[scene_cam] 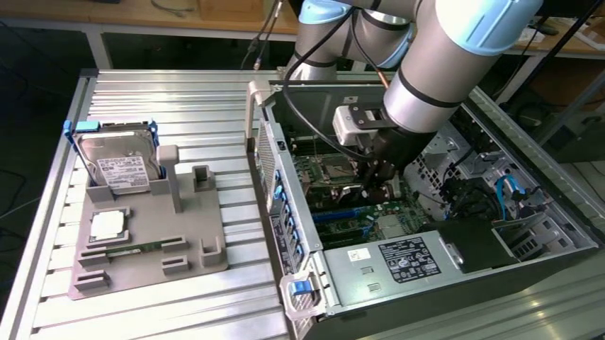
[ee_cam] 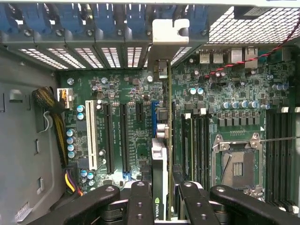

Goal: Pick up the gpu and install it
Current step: 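Insert the gpu into the slot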

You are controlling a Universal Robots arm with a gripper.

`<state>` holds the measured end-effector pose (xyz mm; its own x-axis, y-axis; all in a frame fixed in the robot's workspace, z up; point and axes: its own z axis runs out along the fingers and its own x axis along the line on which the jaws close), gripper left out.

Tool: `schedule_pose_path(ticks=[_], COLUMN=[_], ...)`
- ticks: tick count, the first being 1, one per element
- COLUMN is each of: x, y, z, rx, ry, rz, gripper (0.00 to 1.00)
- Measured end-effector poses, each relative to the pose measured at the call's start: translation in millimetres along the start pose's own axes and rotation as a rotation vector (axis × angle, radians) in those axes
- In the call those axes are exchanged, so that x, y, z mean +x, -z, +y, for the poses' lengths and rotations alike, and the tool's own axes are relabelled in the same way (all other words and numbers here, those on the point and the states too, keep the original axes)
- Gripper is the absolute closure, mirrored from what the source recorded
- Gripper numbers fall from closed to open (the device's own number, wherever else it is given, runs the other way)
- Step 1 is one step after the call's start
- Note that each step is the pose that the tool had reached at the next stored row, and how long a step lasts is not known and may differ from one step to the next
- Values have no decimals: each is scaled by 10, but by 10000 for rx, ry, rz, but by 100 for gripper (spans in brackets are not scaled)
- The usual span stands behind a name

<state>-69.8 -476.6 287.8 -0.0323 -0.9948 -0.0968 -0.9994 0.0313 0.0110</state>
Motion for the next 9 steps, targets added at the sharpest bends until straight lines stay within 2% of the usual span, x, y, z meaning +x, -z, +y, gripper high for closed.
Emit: schedule_pose_path(ticks=[9], x=[1], y=[-31], z=[0], rx=[0], ry=[-1], rz=[8], gripper=[73])
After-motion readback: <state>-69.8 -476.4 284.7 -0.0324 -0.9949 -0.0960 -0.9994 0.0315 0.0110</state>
